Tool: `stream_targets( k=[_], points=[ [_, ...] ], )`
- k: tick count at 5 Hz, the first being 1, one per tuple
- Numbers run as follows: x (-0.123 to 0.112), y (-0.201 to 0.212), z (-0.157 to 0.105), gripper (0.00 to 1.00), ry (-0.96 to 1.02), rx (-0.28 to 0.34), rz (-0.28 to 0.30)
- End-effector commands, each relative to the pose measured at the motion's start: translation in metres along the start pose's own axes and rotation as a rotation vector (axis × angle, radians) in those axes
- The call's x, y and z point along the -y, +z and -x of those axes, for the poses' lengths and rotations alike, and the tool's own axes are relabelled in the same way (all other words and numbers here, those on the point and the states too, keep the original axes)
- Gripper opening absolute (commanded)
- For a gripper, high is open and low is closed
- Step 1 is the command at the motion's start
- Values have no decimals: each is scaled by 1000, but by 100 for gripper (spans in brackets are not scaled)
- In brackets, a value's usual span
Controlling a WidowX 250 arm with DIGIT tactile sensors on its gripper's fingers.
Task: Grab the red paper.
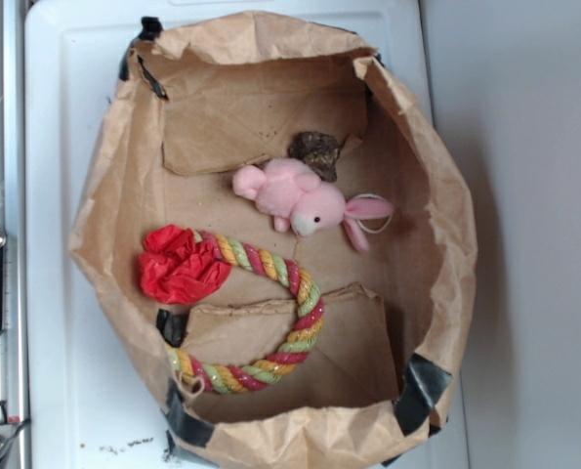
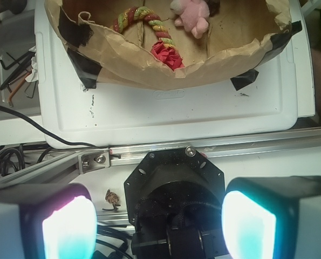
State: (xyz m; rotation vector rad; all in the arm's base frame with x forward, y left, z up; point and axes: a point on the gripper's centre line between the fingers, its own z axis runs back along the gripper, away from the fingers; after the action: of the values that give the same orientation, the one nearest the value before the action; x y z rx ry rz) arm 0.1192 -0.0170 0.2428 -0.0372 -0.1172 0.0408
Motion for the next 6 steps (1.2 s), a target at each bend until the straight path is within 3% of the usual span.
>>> stream_targets(
  k=[1,3,4,5,6],
  points=[
    [0,0,0,100,0,0,0],
    [-8,6,-8,100,32,45,-37],
    [-35,-20,-56,100,42,64,-49],
    [-41,-32,-102,100,61,68,-58],
    [-44,-36,-114,100,69,72,-63]
  ],
)
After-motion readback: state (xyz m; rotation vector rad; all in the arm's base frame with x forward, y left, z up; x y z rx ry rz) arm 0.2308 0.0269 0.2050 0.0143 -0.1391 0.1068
